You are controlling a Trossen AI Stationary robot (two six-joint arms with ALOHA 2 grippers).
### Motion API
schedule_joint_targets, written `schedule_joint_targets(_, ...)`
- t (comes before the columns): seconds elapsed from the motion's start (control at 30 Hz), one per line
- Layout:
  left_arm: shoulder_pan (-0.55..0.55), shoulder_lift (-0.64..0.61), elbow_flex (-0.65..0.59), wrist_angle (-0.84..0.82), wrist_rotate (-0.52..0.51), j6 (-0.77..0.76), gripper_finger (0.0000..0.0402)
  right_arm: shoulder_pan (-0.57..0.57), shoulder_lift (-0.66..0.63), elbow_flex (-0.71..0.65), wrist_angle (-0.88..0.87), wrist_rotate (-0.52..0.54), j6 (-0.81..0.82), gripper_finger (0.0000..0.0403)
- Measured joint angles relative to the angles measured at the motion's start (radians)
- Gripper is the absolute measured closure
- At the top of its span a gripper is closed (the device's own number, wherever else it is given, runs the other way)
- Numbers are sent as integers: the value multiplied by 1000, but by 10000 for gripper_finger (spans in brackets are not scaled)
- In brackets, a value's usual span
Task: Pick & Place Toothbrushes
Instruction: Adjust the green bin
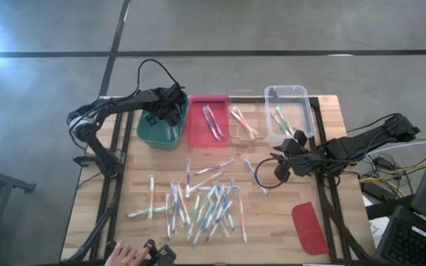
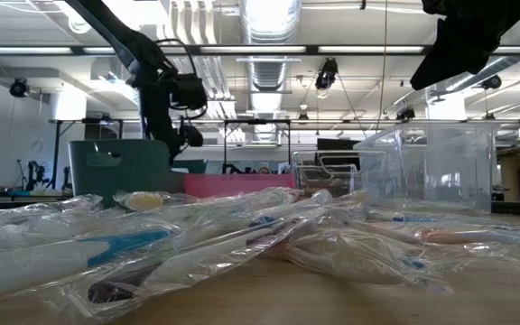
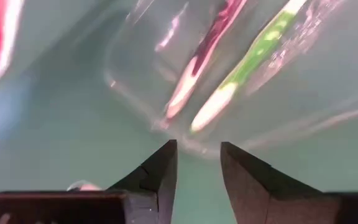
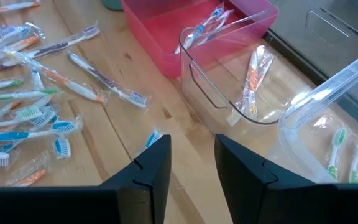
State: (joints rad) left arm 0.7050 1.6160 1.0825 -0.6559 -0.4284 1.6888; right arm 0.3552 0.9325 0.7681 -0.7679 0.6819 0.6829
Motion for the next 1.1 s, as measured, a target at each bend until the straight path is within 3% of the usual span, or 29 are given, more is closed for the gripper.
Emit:
schedule_joint_targets(0.2, -28, -88, 17, -34, -8, -75, 286, 0, 0, 0, 0, 0, 17, 264)
schedule_joint_targets(0.57, -28, -327, 12, -84, 86, -337, 302, 0, 0, 0, 0, 0, 17, 239)
schedule_joint_targets(0.7, -28, -407, 10, -97, 100, -596, 303, 0, 0, 0, 0, 0, 17, 230)
schedule_joint_targets(0.93, -27, -513, 10, -107, 37, -1081, 304, 0, 0, 0, 1, 0, 51, 217)
schedule_joint_targets(1.1, -27, -548, 10, -206, -21, -1283, 309, 0, 0, 0, 0, 0, 81, 211)
